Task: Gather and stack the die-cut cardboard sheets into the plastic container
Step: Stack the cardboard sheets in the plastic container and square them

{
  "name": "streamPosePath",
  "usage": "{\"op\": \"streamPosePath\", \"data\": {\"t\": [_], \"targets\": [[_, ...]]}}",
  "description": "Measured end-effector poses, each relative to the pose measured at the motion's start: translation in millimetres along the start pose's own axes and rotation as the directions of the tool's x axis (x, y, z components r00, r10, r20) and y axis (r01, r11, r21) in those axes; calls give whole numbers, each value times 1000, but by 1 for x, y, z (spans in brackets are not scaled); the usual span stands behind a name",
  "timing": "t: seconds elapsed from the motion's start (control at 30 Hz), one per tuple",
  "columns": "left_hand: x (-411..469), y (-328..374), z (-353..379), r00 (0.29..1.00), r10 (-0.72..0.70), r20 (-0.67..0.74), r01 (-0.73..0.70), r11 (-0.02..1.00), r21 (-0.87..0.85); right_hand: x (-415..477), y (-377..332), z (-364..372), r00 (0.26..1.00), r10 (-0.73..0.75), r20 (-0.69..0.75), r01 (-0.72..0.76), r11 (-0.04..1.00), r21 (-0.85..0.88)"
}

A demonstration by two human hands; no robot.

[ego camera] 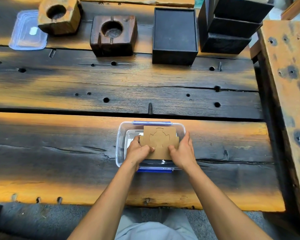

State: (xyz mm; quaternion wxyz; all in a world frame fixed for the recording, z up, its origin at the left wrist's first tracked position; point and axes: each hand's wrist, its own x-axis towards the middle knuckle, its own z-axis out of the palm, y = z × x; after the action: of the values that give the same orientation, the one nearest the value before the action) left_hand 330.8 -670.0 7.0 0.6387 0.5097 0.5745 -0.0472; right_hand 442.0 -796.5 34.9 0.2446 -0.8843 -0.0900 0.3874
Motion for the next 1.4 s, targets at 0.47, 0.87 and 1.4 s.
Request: {"op": "streamPosePath", "data": {"t": [0.47,0.87,1.4], "targets": [[-10,12,23,1000,-22,23,21,999,44,4,5,4,1000,-16,-27,14,998,-56],[-12,14,30,997,-75,20,72,988,134,7,7,-1,999,-39,16,40,992,-119],[-32,1,33,790,603,107,-422,410,808,-6,25,14,876,-481,-19,415,775,-477]]}}
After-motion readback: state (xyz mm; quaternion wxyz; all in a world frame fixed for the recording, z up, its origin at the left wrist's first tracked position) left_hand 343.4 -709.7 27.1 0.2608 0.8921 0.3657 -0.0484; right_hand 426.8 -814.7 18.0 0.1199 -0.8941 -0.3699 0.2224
